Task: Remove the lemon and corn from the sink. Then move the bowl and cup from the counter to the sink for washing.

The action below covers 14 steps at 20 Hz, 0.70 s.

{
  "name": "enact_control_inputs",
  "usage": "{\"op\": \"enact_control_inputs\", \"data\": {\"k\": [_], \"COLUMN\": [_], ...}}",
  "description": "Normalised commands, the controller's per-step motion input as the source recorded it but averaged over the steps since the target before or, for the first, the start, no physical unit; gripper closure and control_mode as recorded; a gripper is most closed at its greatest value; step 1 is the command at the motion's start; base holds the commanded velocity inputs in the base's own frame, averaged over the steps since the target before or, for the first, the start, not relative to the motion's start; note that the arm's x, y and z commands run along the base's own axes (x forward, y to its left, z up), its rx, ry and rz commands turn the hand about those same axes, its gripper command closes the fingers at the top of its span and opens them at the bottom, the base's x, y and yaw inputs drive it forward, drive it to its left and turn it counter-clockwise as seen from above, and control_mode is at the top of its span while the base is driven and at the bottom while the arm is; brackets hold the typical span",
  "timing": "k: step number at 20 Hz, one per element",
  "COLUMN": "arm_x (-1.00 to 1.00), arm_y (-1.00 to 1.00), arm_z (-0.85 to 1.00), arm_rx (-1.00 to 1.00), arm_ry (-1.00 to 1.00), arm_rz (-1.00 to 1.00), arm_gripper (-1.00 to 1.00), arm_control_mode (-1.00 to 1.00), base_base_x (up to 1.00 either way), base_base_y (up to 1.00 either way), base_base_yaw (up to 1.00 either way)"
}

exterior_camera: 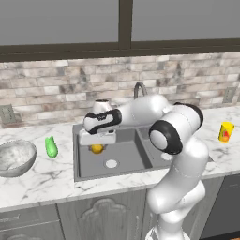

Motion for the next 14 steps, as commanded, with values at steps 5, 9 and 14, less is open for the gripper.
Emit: {"op": "enact_control_inputs", "data": {"k": [5, 9, 14], "arm_x": [-0.25, -0.18, -0.15], "arm_y": [0.22, 0.27, 0.31], "arm_z": [0.16, 0.17, 0.13], "arm_rx": [0.02, 0.01, 0.0], "arm_ry": [-0.12, -0.04, -0.04], "arm_rz": [0.0, 0.0, 0.0], "arm_gripper": [1.0, 1.0, 1.0], "arm_control_mode": [-1.0, -1.0, -1.0], "base_base_x": [0.0, 0.0, 0.0], "base_base_y": [0.0, 0.0, 0.0], "base_base_yaw": [0.0, 0.0, 0.0]}}
